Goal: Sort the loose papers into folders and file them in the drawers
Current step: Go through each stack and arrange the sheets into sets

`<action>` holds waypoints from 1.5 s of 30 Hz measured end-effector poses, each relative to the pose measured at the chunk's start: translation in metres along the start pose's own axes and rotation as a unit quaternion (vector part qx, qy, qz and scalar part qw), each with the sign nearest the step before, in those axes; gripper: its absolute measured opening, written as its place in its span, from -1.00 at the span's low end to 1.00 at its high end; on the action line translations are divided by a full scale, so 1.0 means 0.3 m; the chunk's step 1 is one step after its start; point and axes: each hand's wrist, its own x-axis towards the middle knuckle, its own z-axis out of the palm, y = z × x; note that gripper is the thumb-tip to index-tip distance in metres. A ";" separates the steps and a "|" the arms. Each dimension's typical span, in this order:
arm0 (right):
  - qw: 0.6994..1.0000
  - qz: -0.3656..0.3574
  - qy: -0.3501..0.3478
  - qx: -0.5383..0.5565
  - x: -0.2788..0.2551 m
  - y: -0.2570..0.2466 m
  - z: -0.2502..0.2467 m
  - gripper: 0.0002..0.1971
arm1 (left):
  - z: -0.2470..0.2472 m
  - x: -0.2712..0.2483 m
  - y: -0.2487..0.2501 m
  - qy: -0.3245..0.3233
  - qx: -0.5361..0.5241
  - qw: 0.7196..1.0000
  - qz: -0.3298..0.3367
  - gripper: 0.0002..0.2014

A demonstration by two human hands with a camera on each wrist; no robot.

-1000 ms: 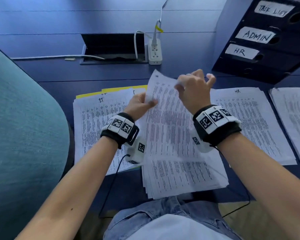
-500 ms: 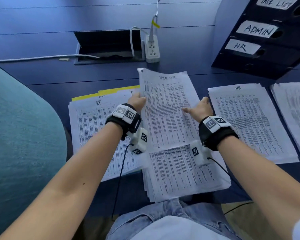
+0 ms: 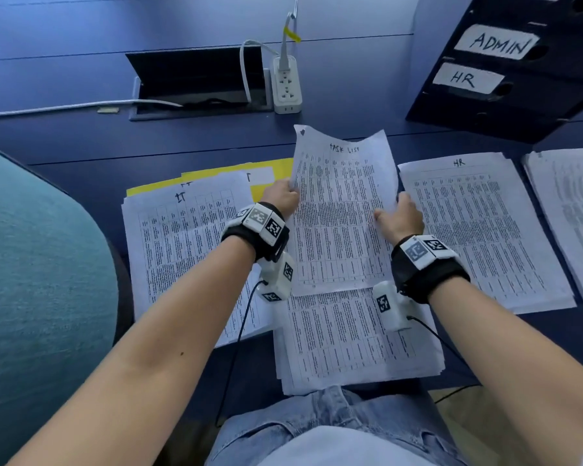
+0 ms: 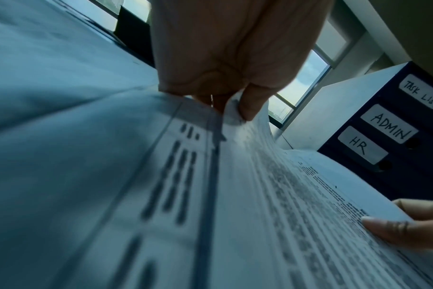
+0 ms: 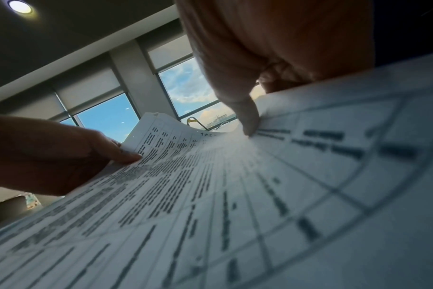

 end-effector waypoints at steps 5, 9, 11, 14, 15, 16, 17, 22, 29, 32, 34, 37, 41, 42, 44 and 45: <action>0.998 0.004 0.043 0.051 0.091 -0.058 -0.063 -0.73 | -0.018 0.070 0.063 0.076 -0.086 0.993 -0.043 -0.80; 0.997 0.015 0.042 0.061 0.208 -0.100 -0.134 -0.76 | -0.004 0.121 0.116 0.041 -0.119 0.992 -0.021 -0.47; 0.996 0.011 0.044 0.072 0.257 -0.118 -0.165 -0.82 | 0.013 0.152 0.137 -0.006 -0.074 0.997 -0.009 -0.53; 0.995 -0.011 0.047 0.089 0.301 -0.142 -0.178 -0.73 | 0.034 0.197 0.163 -0.009 -0.002 1.000 -0.021 -0.66; 0.996 -0.028 0.049 0.064 0.305 -0.146 -0.174 -0.65 | 0.040 0.208 0.172 0.008 -0.004 0.999 -0.034 -0.64; 0.997 -0.047 0.050 0.023 0.305 -0.146 -0.167 -0.60 | 0.047 0.220 0.177 0.030 -0.017 0.999 -0.041 -0.61; 0.997 -0.068 0.043 -0.022 0.302 -0.145 -0.160 -0.58 | 0.050 0.229 0.184 0.047 -0.030 0.997 -0.047 -0.58; 0.966 -0.157 -0.173 -0.112 0.298 -0.143 -0.094 -0.40 | 0.074 0.285 0.207 0.088 -0.059 0.994 -0.034 -0.49; 0.931 -0.159 -0.256 -0.205 0.318 -0.157 -0.031 -0.21 | 0.104 0.289 0.212 0.105 -0.055 0.993 -0.011 -0.44; 0.928 -0.159 -0.256 -0.219 0.326 -0.158 -0.020 -0.20 | 0.103 0.289 0.213 0.082 -0.035 0.996 -0.013 -0.44; 0.929 -0.155 -0.258 -0.217 0.324 -0.162 -0.018 -0.20 | 0.099 0.286 0.217 0.069 -0.018 0.997 -0.011 -0.43; 0.936 -0.151 -0.246 -0.199 0.316 -0.166 -0.031 -0.22 | 0.082 0.275 0.219 0.062 -0.003 0.998 -0.019 -0.47; 0.949 -0.166 -0.221 -0.150 0.261 -0.178 -0.056 -0.27 | 0.026 0.236 0.197 0.083 -0.013 0.996 -0.008 -0.63; 0.950 -0.179 -0.213 -0.142 0.237 -0.181 -0.060 -0.28 | 0.006 0.219 0.190 0.084 -0.010 0.996 0.004 -0.65; 0.949 -0.211 -0.193 -0.136 0.180 -0.186 -0.062 -0.31 | -0.032 0.178 0.172 0.076 0.011 0.997 0.028 -0.69; 0.947 -0.226 -0.184 -0.133 0.148 -0.186 -0.060 -0.33 | -0.048 0.155 0.163 0.067 0.019 0.997 0.037 -0.70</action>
